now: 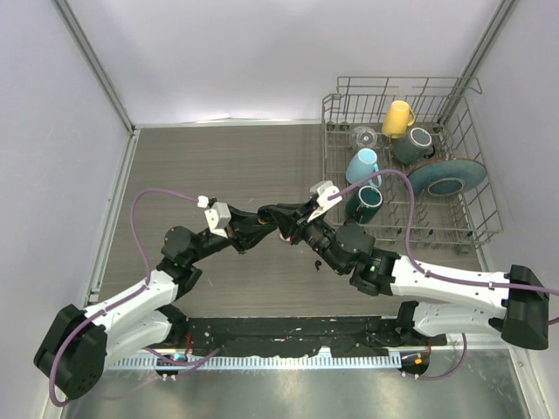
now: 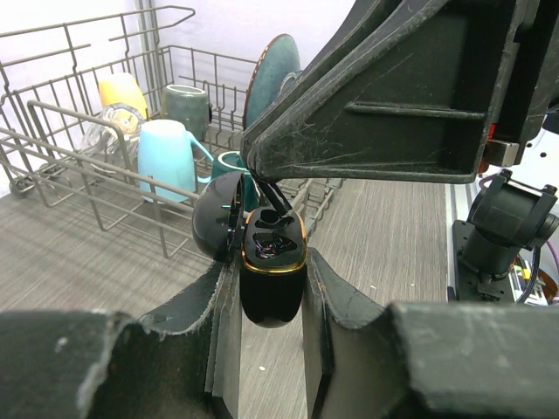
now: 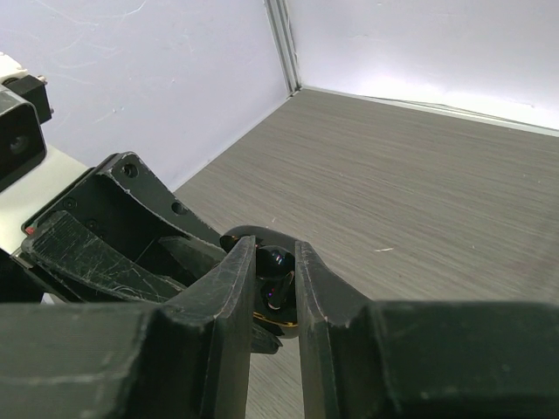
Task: Insert the wireless bluetooth earbuds into the charging case
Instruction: Place the earbud in the charging case.
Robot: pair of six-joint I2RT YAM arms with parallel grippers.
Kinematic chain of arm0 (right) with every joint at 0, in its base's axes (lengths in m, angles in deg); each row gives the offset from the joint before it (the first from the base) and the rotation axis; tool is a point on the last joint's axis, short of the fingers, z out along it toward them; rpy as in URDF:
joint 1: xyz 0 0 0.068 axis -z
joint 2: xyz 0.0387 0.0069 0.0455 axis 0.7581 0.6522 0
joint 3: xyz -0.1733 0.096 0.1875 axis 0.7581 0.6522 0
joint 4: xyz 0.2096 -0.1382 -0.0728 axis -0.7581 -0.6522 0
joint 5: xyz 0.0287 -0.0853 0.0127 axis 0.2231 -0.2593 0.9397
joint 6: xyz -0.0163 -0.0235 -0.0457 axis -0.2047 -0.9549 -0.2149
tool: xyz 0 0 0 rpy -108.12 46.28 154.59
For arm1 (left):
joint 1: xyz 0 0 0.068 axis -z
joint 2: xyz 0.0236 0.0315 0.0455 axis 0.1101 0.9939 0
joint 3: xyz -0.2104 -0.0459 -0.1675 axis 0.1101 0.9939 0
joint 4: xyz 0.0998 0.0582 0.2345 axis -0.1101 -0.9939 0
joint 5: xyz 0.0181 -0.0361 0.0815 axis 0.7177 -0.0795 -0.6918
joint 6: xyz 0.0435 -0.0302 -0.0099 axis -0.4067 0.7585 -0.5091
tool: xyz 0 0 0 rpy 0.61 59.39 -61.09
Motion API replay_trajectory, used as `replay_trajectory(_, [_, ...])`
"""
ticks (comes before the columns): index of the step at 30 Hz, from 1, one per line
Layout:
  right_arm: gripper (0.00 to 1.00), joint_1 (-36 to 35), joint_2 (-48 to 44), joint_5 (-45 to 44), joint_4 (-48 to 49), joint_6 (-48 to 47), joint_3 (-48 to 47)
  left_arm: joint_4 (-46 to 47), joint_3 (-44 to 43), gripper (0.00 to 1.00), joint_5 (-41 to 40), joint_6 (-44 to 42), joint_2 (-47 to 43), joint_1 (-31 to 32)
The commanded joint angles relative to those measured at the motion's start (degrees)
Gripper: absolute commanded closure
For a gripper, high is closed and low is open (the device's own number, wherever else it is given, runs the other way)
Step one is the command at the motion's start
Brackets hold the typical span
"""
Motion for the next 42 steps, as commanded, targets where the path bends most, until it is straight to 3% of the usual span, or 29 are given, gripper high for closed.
replay_trajectory(1, [0.99,-0.3,0.0,-0.9,2.7,-0.6,-1.8,3.8,-1.8,1.00,0.4,0.4,-0.8,0.2])
replay_trajectory(22, [0.99,-1.0,-0.5,-3.7,-1.7,-5.6,-0.9,5.4,-1.0,1.00,-2.6,0.6,-0.9,0.2])
replay_trajectory(42, [0.99,-1.4,-0.6,-5.0,1.0,-9.1,-0.2,6.0,-0.3,1.00,-0.5,1.4,-1.6,0.2])
